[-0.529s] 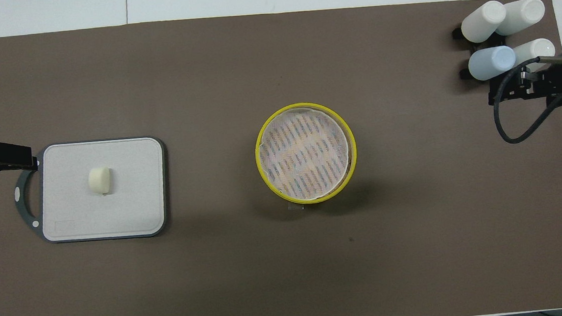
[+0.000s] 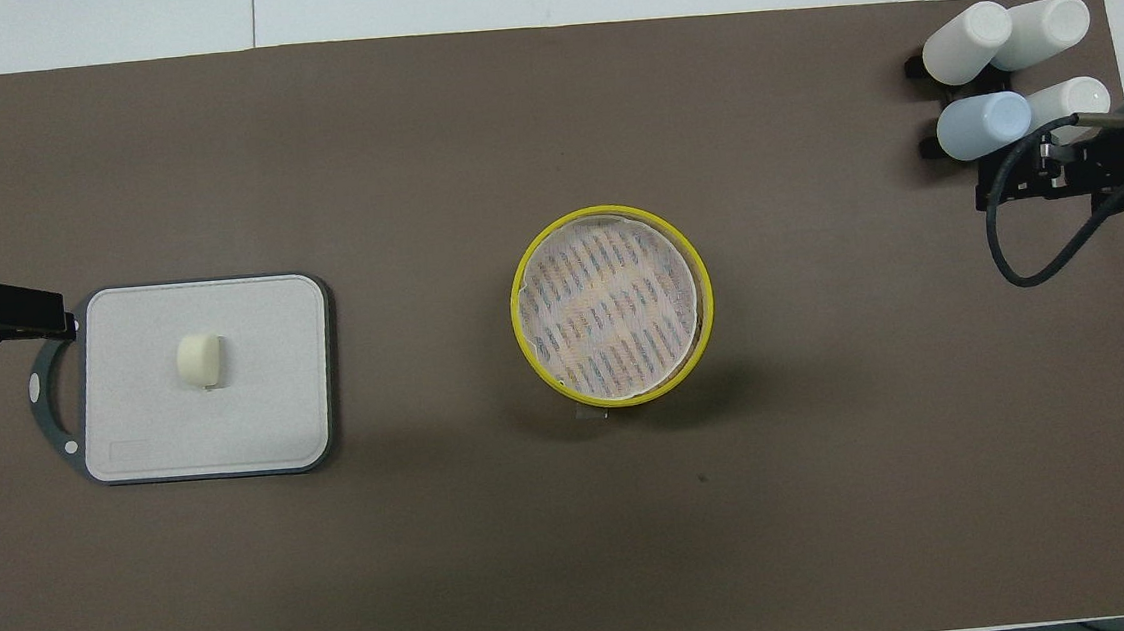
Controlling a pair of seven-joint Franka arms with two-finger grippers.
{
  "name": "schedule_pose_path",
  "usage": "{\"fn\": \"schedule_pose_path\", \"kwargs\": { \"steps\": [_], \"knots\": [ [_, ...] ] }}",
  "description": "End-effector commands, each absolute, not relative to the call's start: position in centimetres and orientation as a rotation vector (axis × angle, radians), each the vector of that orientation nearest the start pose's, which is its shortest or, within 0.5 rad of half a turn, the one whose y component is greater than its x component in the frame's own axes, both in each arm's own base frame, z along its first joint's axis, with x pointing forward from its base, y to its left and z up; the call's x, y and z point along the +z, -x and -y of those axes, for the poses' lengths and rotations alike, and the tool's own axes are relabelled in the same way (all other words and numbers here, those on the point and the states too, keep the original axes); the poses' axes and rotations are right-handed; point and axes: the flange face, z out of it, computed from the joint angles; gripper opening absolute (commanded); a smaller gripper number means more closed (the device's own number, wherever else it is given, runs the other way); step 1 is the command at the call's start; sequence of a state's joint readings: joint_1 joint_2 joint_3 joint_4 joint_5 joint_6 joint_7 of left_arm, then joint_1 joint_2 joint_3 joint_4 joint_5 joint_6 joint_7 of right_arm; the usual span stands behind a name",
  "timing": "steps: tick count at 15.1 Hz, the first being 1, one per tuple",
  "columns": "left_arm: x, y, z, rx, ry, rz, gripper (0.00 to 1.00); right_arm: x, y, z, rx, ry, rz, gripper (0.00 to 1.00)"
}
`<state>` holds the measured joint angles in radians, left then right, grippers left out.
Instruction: Place bun in steamer
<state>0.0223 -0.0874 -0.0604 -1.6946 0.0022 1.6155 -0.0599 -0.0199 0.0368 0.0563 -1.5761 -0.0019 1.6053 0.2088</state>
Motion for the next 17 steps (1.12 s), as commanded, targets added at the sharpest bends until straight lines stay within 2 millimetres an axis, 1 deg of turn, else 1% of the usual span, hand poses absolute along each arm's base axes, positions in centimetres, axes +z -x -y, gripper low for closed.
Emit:
{"fn": "schedule_pose_path", "kwargs": {
  "steps": [1,3,4,5,6,7,8,9,10,11,13,14,15,16,17],
  "knots": [
    [62.1,-52.8,2.1,-0.004,3.116,0.023,1.00,59.6,-56.0,-2.8,0.052,3.138,-0.210,1.00],
    [61.9,-52.7,2.1,-0.002,3.116,0.011,1.00,59.4,-55.9,-3.6,0.021,3.142,-0.183,1.00],
    [61.6,-52.7,2.0,-0.004,3.116,0.016,1.00,59.1,-56.0,-3.6,0.007,3.139,-0.190,1.00],
    [61.2,-52.5,1.7,0.001,3.115,0.020,1.00,59.1,-56.2,-3.7,-0.036,3.136,-0.192,1.00],
    [60.7,-52.5,1.4,-0.011,3.115,0.027,1.00,59.0,-56.2,-4.7,-0.045,3.132,-0.173,1.00],
    [60.2,-52.3,1.3,-0.037,3.116,0.034,1.00,58.8,-56.1,-6.6,-0.042,3.133,-0.119,1.00],
    [59.1,-52.0,1.1,-0.058,3.114,0.035,1.00,58.5,-56.1,-7.5,-0.038,3.135,-0.106,1.00],
    [58.0,-51.7,1.0,-0.080,3.113,0.034,1.00,58.2,-56.2,-7.8,-0.035,3.132,-0.139,1.00],
    [56.9,-51.7,0.8,-0.101,3.115,0.021,1.00,57.7,-56.4,-9.0,-0.028,3.118,-0.158,1.00],
    [56.1,-51.8,0.4,-0.098,3.113,0.001,1.00,57.1,-56.4,-10.4,-0.021,3.113,-0.141,1.00],
    [54.0,-51.9,-0.2,-0.097,3.112,-0.060,1.00,54.8,-56.3,-14.4,-0.023,3.113,-0.062,1.00],
    [52.7,-51.9,-0.9,-0.094,3.110,-0.069,1.00,53.2,-56.4,-15.3,-0.049,3.106,-0.089,1.00],
    [51.4,-51.8,-1.1,-0.100,3.109,-0.079,1.00,52.0,-56.5,-16.7,-0.083,3.096,-0.107,1.00],
    [50.2,-51.8,-1.1,-0.105,3.109,-0.080,1.00,51.1,-56.4,-18.9,-0.098,3.088,-0.112,1.00],
    [49.3,-51.8,-1.1,-0.103,3.109,-0.086,1.00,50.5,-56.4,-20.9,-0.107,3.076,-0.163,1.00]
  ]
}}
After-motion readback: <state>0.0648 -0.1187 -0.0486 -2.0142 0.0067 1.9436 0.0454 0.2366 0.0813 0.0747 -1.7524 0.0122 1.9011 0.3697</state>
